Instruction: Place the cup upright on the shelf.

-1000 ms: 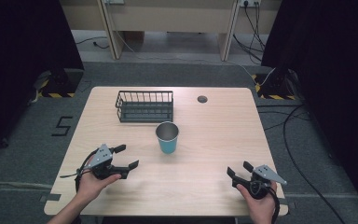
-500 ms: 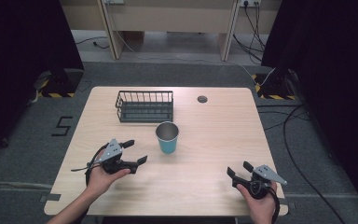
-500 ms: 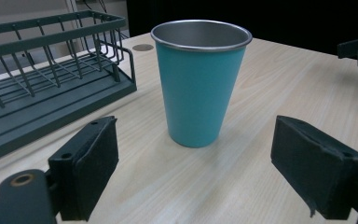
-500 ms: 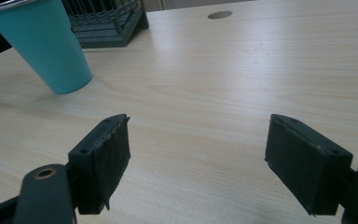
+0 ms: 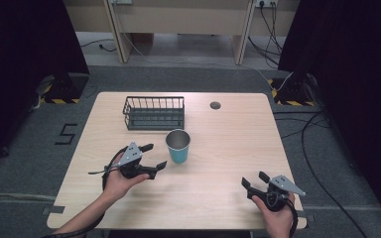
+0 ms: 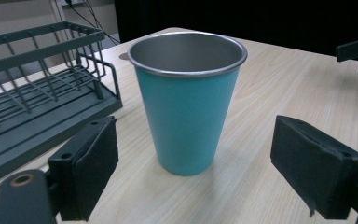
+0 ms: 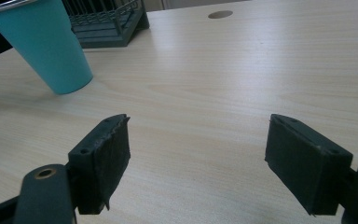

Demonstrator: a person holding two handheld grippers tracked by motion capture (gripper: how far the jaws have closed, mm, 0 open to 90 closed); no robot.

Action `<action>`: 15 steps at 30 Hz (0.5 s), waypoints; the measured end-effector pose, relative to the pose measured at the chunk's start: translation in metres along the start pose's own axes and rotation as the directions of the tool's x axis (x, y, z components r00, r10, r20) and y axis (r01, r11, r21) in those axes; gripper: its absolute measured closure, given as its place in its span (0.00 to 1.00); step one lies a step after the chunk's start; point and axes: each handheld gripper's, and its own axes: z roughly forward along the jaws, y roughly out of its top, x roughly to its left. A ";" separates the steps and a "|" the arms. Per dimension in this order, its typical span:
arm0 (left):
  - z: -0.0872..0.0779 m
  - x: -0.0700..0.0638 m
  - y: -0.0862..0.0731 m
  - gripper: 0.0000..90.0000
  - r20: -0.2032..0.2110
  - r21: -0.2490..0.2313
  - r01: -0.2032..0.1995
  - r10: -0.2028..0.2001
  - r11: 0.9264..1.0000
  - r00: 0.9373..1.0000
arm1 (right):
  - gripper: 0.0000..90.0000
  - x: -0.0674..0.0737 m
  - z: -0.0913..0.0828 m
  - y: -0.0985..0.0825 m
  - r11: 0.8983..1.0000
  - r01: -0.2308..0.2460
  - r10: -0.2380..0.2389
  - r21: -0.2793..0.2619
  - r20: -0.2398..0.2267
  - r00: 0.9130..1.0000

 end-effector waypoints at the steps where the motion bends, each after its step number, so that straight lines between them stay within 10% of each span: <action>1: 0.002 0.000 0.001 0.16 0.003 0.002 -0.002 0.002 1.000 1.000 | 0.25 0.000 0.000 0.000 1.000 0.001 -0.001 0.000 0.000 1.000; 15: 0.033 -0.003 0.004 0.16 0.012 0.024 -0.025 0.025 0.999 1.000 | 0.25 0.000 0.000 0.000 1.000 -0.001 0.001 -0.002 -0.002 1.000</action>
